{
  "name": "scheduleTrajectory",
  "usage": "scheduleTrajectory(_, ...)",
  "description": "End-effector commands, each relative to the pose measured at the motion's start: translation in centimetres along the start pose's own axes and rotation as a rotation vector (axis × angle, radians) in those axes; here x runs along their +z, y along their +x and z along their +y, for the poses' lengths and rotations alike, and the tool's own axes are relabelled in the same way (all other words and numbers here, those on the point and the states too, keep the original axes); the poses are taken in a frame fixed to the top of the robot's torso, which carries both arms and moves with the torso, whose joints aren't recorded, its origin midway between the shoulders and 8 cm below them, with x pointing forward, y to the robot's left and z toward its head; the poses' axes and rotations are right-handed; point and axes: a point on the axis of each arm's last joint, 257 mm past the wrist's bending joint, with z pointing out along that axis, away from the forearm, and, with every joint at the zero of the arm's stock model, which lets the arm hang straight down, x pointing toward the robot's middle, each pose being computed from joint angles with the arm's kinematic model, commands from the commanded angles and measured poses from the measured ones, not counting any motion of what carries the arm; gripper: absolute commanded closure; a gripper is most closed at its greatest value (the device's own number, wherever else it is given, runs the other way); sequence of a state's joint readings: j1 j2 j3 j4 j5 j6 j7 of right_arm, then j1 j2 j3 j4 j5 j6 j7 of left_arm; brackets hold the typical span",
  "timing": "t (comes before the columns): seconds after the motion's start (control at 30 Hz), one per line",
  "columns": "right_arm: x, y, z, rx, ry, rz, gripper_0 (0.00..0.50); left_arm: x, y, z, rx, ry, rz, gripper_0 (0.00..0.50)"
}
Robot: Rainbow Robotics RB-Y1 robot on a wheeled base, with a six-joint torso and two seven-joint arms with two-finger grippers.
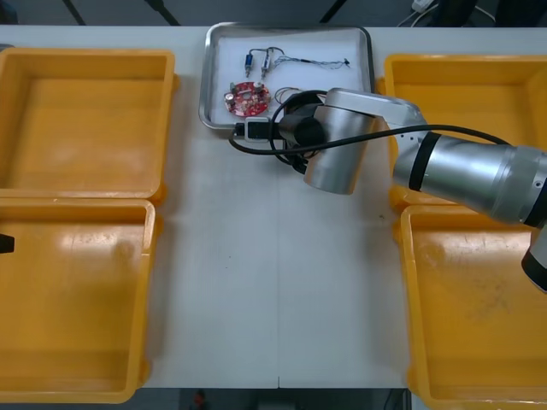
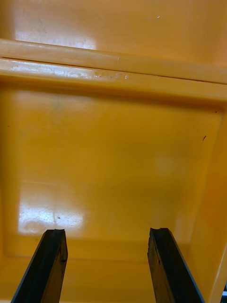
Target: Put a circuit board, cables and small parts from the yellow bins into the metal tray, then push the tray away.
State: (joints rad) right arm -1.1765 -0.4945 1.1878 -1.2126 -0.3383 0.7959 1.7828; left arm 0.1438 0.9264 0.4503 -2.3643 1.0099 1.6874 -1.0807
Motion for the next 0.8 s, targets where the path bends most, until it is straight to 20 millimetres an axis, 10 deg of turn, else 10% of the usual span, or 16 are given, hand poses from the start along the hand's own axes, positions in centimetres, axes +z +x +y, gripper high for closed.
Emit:
scheduleTrajectory(0.03,0.4,-0.7,-0.4,-0.057,0.006,0.006,0.5,-0.8,0.2,0.7,0.092,-0.036,-0.001,0.0)
scheduleTrajectory(0.77,0.2,-4.0,-1.3,-0.056,0.028,-0.064,0.5,-0.8,0.2,0.7,0.092,-0.036,-0.001,0.0)
scheduleTrajectory(0.8,0.2,-4.1,-1.3,-0.063,0.03,-0.064,0.403,-0.8,0.2,0.7,0.092,-0.036,-0.001,0.0)
